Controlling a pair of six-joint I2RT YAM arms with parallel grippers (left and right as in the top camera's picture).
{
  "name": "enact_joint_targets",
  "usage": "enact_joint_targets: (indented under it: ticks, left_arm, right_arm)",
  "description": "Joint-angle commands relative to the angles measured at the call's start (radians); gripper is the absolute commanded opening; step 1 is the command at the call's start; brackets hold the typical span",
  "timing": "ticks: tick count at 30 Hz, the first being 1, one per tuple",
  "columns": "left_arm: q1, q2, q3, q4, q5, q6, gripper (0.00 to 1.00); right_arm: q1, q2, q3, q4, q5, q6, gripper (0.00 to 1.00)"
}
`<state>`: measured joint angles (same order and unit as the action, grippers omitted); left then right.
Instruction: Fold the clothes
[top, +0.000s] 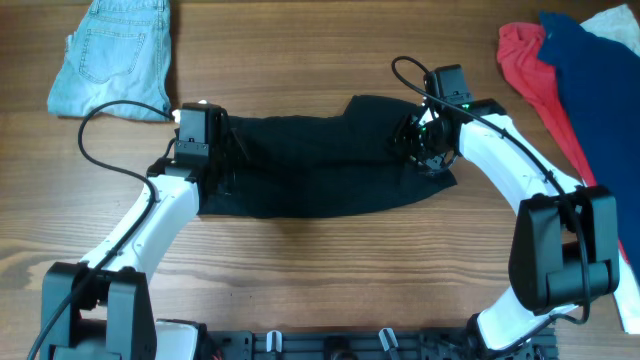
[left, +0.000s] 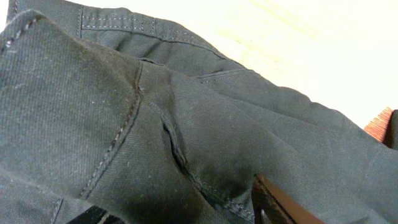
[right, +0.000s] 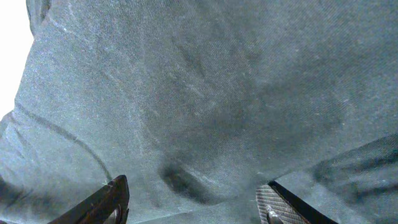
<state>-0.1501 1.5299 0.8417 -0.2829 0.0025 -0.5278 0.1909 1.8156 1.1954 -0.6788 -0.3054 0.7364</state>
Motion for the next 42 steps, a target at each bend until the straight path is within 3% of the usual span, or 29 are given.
enact_joint_targets:
  ticks: [1, 7, 8, 10, 12, 13, 19, 22, 23, 25, 26, 27, 29, 32, 34, 38, 39, 40, 42]
  left_arm:
    - [0.006, 0.009, 0.003, 0.010, -0.010, 0.008, 0.55]
    - [0.006, 0.010, 0.003, 0.021, -0.026, 0.008, 0.55]
    - [0.006, 0.010, 0.003, 0.024, -0.026, 0.008, 0.55]
    - [0.006, 0.010, 0.003, 0.034, -0.026, 0.007, 0.50]
    - [0.006, 0.010, 0.003, 0.052, -0.026, 0.008, 0.50]
    - [0.006, 0.010, 0.003, 0.064, -0.028, 0.008, 0.44]
    - [0.006, 0.024, 0.003, 0.123, -0.090, 0.008, 0.30]
    - [0.006, 0.090, 0.003, 0.229, -0.101, 0.008, 0.31]
    - [0.006, 0.125, 0.003, 0.277, -0.111, 0.008, 0.31]
    - [0.011, 0.177, 0.003, 0.349, -0.117, 0.008, 0.39]
    - [0.015, 0.210, 0.003, 0.398, -0.121, 0.008, 0.77]
    - [0.018, 0.222, 0.003, 0.420, -0.133, 0.008, 1.00]
    - [0.019, 0.226, 0.004, 0.446, -0.191, 0.010, 1.00]
    - [0.019, 0.137, 0.004, 0.452, -0.208, 0.136, 1.00]
    - [0.019, -0.017, 0.004, 0.444, -0.250, 0.162, 1.00]
    - [0.019, -0.283, 0.004, 0.282, -0.108, 0.158, 1.00]
    - [0.017, -0.319, 0.004, 0.206, -0.032, 0.148, 0.97]
    - [0.013, -0.322, 0.004, 0.151, 0.041, 0.130, 0.73]
    - [-0.010, -0.250, 0.002, 0.087, 0.139, 0.076, 0.38]
  right_arm:
    - [0.002, 0.013, -0.014, 0.003, 0.056, 0.026, 0.66]
    - [0.002, 0.027, -0.050, 0.028, 0.063, 0.034, 0.65]
    - [0.002, 0.029, -0.058, 0.047, 0.063, 0.039, 0.57]
    - [0.002, 0.033, -0.061, 0.098, 0.075, 0.068, 0.30]
    - [0.002, 0.034, -0.061, 0.155, 0.090, 0.082, 0.19]
    - [0.002, 0.034, -0.061, 0.205, 0.105, 0.087, 0.16]
    - [0.002, 0.034, -0.061, 0.471, 0.147, 0.105, 0.13]
    - [0.002, 0.035, -0.061, 0.571, 0.223, 0.103, 0.13]
    - [0.002, 0.038, -0.061, 0.591, 0.242, 0.101, 0.14]
    - [0.002, 0.047, -0.061, 0.620, 0.275, 0.099, 0.50]
    - [0.002, 0.058, -0.061, 0.640, 0.286, 0.063, 0.82]
    - [0.002, 0.070, -0.061, 0.647, 0.283, 0.039, 0.99]
    - [0.002, 0.079, -0.061, 0.640, 0.280, 0.002, 0.99]
    - [-0.010, 0.036, -0.030, 0.618, 0.208, -0.121, 0.99]
    - [-0.031, -0.058, 0.018, 0.554, 0.181, -0.136, 0.99]
    - [-0.047, -0.267, 0.034, 0.423, 0.172, -0.161, 0.99]
    - [-0.046, -0.291, 0.034, 0.373, 0.143, -0.158, 0.90]
    - [-0.043, -0.295, 0.034, 0.328, 0.100, -0.159, 0.77]
    - [-0.027, -0.255, 0.022, 0.261, 0.018, -0.161, 0.47]
